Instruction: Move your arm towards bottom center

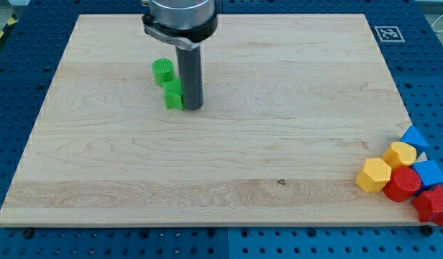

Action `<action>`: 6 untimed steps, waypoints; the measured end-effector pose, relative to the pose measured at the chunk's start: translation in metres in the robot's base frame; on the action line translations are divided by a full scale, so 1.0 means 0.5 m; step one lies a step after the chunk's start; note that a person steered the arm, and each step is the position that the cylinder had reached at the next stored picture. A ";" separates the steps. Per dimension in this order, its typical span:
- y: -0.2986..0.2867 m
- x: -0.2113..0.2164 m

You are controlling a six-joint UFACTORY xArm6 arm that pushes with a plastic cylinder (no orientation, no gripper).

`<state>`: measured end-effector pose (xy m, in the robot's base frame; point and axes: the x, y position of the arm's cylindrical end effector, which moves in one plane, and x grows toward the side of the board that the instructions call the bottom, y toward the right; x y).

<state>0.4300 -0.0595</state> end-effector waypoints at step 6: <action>0.128 0.160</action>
